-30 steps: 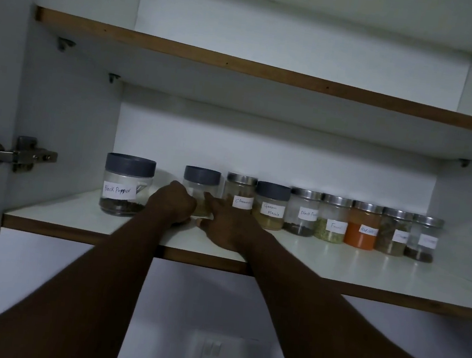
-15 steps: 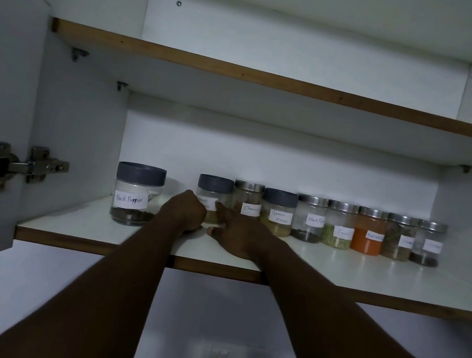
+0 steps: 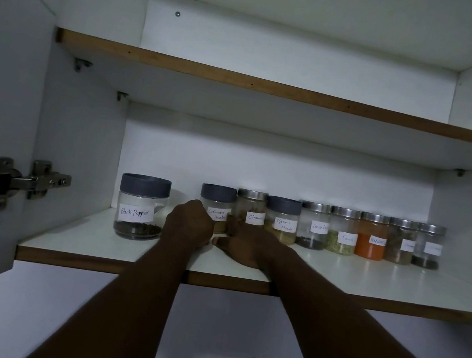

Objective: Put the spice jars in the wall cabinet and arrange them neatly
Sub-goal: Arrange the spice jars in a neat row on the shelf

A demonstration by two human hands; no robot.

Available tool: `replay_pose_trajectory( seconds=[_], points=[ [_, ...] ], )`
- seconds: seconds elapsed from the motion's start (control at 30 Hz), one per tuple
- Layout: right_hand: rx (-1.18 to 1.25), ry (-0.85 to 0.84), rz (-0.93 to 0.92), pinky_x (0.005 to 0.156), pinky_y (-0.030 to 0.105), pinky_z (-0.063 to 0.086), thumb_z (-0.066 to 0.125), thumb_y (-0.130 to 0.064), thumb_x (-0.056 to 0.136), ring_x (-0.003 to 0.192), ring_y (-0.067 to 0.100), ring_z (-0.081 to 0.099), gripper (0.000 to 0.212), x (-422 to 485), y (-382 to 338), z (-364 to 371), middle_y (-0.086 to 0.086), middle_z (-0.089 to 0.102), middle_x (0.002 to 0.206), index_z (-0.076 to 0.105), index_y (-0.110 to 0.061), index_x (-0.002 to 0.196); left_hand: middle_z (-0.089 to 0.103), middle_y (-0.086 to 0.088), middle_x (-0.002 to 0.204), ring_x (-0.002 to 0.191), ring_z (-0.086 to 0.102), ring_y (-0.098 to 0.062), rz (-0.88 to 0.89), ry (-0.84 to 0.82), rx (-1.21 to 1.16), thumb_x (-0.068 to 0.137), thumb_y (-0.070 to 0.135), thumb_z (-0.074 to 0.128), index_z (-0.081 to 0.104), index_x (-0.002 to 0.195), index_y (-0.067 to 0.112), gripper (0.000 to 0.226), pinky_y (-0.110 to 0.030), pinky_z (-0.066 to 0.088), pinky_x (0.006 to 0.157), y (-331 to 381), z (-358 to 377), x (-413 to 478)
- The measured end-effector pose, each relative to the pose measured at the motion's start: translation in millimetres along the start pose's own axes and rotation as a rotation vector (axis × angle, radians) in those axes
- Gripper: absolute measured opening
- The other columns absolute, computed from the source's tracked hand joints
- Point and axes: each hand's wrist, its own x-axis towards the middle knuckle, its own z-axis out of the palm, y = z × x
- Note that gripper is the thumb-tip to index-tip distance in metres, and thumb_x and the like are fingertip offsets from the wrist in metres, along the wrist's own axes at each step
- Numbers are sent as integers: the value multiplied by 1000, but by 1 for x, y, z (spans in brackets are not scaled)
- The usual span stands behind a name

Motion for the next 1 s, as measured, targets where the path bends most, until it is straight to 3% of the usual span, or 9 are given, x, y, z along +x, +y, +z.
replay_pose_trajectory(
  seconds=[0.1, 0.23, 0.3, 0.37, 0.47, 0.63, 0.7, 0.83, 1.0],
  points=[
    [15, -9, -1, 125, 45, 23, 44, -64, 98, 154, 27, 24, 83, -1, -3, -2, 4, 20, 170, 11, -26, 164, 40, 2, 68, 102, 66, -31, -34, 64, 34, 94, 16, 51, 65, 111, 7, 24, -34, 47, 75, 2, 1, 4],
    [20, -14, 9, 124, 43, 25, 44, -63, 98, 153, 27, 27, 84, -3, -4, -5, 5, 23, 169, 10, -24, 164, 41, 0, 66, 98, 67, -30, -40, 55, 67, 93, 18, 51, 67, 110, 7, 25, -34, 47, 71, 3, 2, 5],
    [24, -14, 9, 124, 43, 24, 45, -64, 98, 153, 27, 27, 85, -3, -5, -5, 5, 23, 169, 9, -24, 164, 48, -1, 70, 98, 67, -30, -22, 50, 90, 94, 18, 53, 66, 109, 6, 24, -34, 47, 72, 2, 1, 5],
    [34, -11, 9, 125, 42, 24, 46, -64, 98, 153, 27, 26, 85, -2, -4, -4, 4, 23, 169, 10, -24, 164, 62, -6, 94, 102, 64, -29, 35, 47, 129, 93, 18, 59, 66, 111, 5, 23, -33, 48, 77, 0, 2, 3],
    [59, 21, -6, 123, 41, 27, 48, -66, 95, 151, 27, 31, 86, 0, -1, -2, 4, 27, 167, 15, -26, 163, 62, -10, 117, 107, 61, -26, 47, 27, 97, 91, 19, 65, 66, 113, 6, 26, -31, 46, 81, -1, 2, 0],
    [47, 113, -29, 107, 39, 46, 53, -65, 92, 129, 26, 55, 67, -2, 2, 0, 6, 56, 146, 49, -23, 144, 67, -9, 97, 95, 65, -28, 28, 66, 158, 85, 17, 66, 60, 88, 9, 10, -31, 48, 72, 7, -5, -11],
    [-9, 128, -74, 96, 33, 47, 52, -60, 95, 121, 26, 60, 54, -4, 2, 0, 7, 63, 135, 61, -21, 131, 69, -9, 96, 92, 66, -27, 37, 49, 215, 82, 21, 70, 54, 81, 14, 17, -29, 44, 69, 11, -7, -20],
    [-52, 241, -172, 80, 27, 46, 57, -52, 94, 103, 23, 66, 38, -14, -2, -3, 4, 73, 110, 75, -20, 101, 71, -9, 101, 95, 67, -27, 58, 12, 294, 84, 25, 67, 68, 95, 10, 19, -29, 44, 69, 11, -15, -33],
    [-22, 255, -217, 84, 36, 56, 61, -53, 94, 94, 17, 67, 34, -26, -12, -10, 0, 76, 99, 78, -23, 99, 73, -3, 107, 99, 67, -21, 41, 35, 266, 91, 24, 63, 76, 106, 16, 22, -31, 52, 85, 4, -38, -51]
  ],
)
